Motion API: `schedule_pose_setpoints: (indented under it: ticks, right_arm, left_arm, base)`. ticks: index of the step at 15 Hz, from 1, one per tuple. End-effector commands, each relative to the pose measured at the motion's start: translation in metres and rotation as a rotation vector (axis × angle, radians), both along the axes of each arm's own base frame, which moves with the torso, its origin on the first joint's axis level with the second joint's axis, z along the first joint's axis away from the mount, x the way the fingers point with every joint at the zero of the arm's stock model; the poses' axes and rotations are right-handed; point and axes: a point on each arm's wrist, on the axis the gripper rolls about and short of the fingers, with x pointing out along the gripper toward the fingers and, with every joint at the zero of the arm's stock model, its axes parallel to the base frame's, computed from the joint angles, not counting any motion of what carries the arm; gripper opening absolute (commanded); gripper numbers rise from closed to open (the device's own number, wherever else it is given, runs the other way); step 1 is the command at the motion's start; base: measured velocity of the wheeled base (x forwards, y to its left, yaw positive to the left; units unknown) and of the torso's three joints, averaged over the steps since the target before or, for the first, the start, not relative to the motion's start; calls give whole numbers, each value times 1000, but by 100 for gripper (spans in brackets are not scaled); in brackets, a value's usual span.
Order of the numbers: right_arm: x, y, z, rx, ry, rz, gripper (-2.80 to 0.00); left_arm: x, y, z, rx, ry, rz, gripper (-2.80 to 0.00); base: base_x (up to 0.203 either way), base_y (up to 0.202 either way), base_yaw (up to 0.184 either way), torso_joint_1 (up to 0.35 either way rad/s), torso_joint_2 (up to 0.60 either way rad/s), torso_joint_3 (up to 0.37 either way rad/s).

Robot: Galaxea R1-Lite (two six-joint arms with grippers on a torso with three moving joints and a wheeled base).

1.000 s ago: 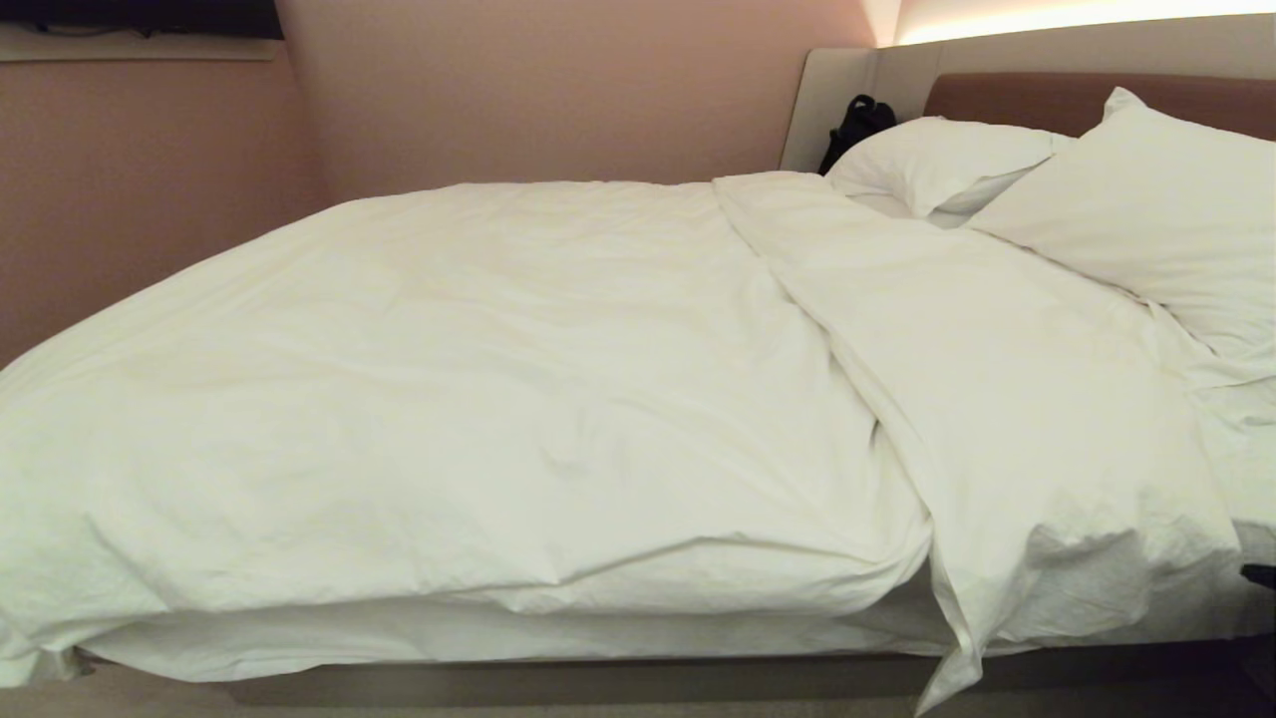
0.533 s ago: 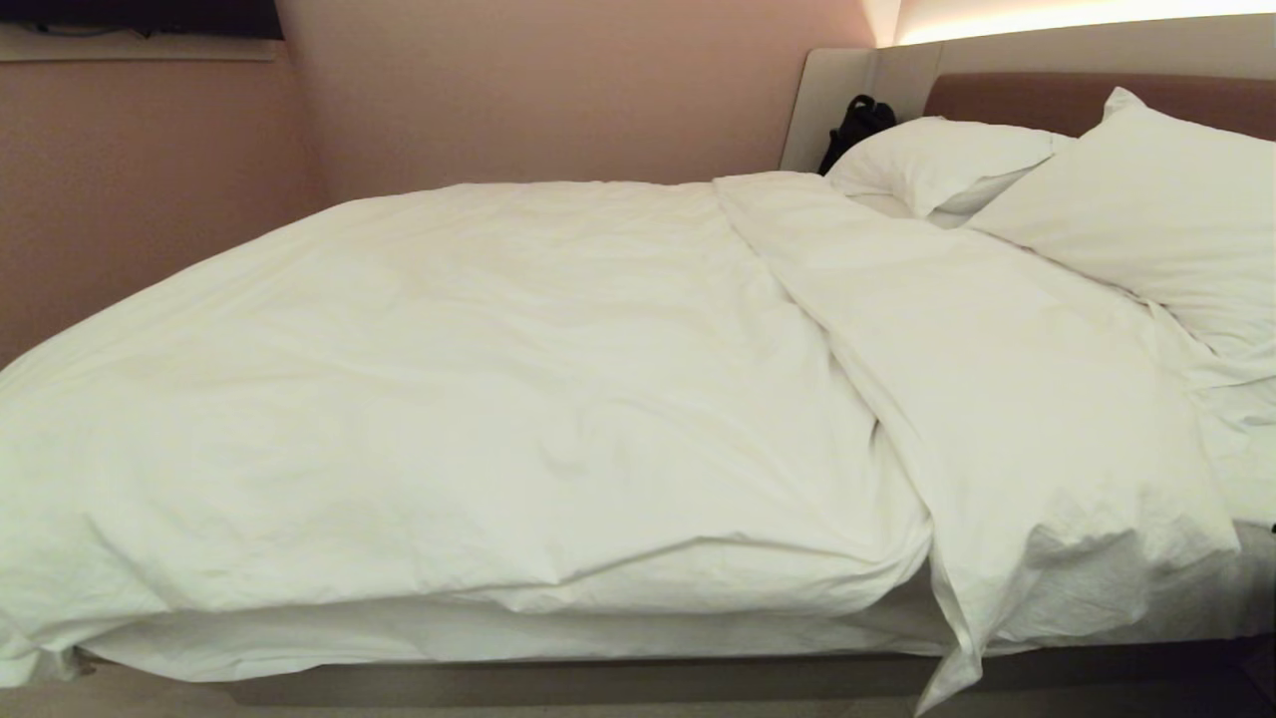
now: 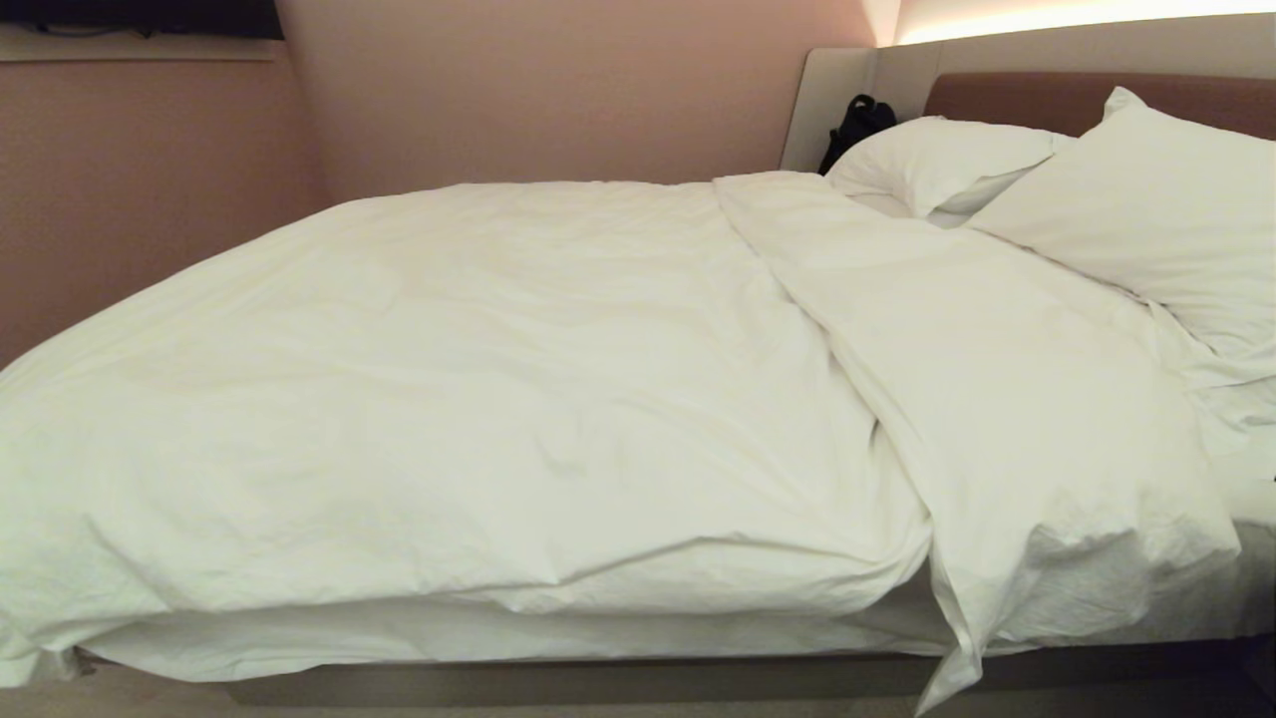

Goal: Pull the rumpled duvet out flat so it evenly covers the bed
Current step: Flatten the corners of the folded blanket

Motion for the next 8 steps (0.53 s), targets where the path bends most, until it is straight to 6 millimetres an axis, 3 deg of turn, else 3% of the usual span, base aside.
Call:
schedule_pose_setpoints:
  ticks: [1,8]
  right_arm:
    - [1,10,-20,172,69,52,0]
    - [26,34,-39,164,92,167,0]
  left_arm:
    - [0,0,0,-1,-1,1,-280]
    - [0,0,0,-1,-1,1,-280]
  base:
    - [0,0,0,0,0,0]
    - [0,0,0,0,0,0]
